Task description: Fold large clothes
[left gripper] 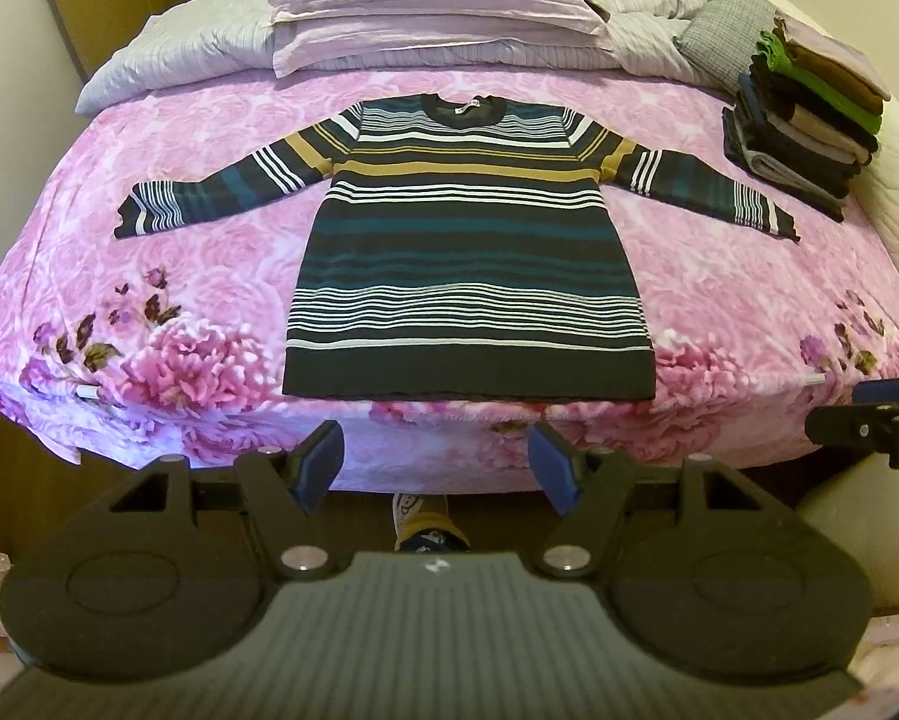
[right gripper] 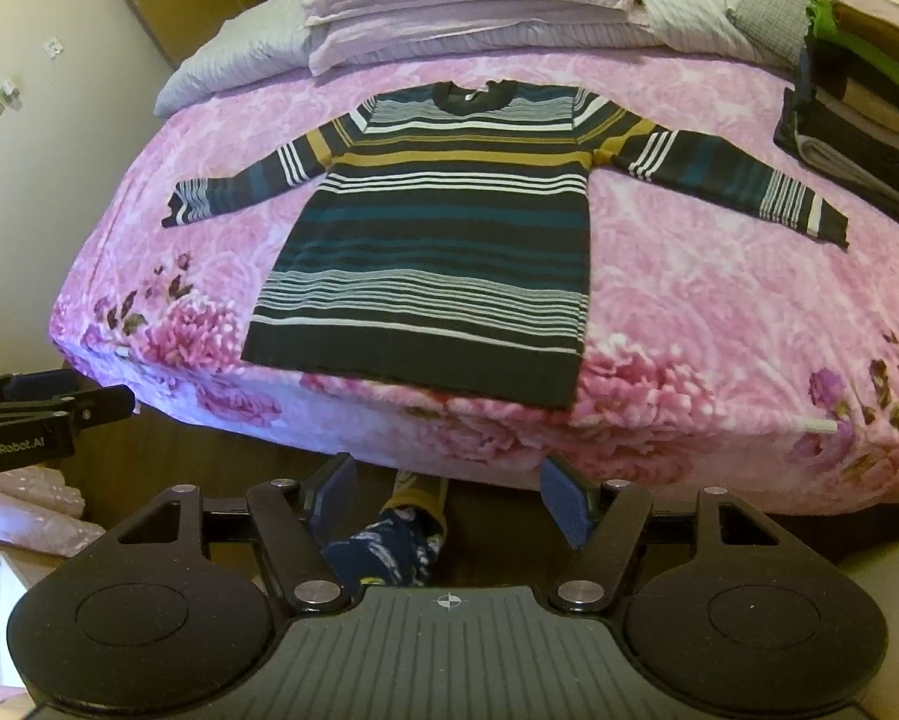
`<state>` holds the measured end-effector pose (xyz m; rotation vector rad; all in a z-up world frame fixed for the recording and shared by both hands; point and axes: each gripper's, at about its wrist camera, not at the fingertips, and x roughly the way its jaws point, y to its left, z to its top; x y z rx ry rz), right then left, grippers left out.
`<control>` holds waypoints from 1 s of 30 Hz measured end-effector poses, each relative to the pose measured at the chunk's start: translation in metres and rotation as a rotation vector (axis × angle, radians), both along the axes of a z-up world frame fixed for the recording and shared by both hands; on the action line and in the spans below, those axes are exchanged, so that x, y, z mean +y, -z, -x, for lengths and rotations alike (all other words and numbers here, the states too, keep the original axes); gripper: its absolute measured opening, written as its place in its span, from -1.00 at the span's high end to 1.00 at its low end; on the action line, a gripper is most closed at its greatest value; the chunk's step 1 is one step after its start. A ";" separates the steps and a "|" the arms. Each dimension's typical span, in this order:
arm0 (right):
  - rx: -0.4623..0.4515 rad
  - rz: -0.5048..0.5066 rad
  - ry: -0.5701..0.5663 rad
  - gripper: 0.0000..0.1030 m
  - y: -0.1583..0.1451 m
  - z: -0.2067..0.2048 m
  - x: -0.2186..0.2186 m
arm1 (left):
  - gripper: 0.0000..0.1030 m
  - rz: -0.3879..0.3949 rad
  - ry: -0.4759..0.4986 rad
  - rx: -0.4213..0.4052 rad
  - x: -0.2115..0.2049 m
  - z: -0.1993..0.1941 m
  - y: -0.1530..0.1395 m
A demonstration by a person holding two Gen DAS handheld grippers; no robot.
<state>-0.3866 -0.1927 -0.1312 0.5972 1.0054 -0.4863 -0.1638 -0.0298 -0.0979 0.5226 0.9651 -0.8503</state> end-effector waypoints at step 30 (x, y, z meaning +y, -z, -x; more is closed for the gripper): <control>-0.150 0.105 0.260 -0.26 0.026 -0.128 -0.172 | -0.28 0.200 -0.357 0.225 -0.058 -0.279 0.087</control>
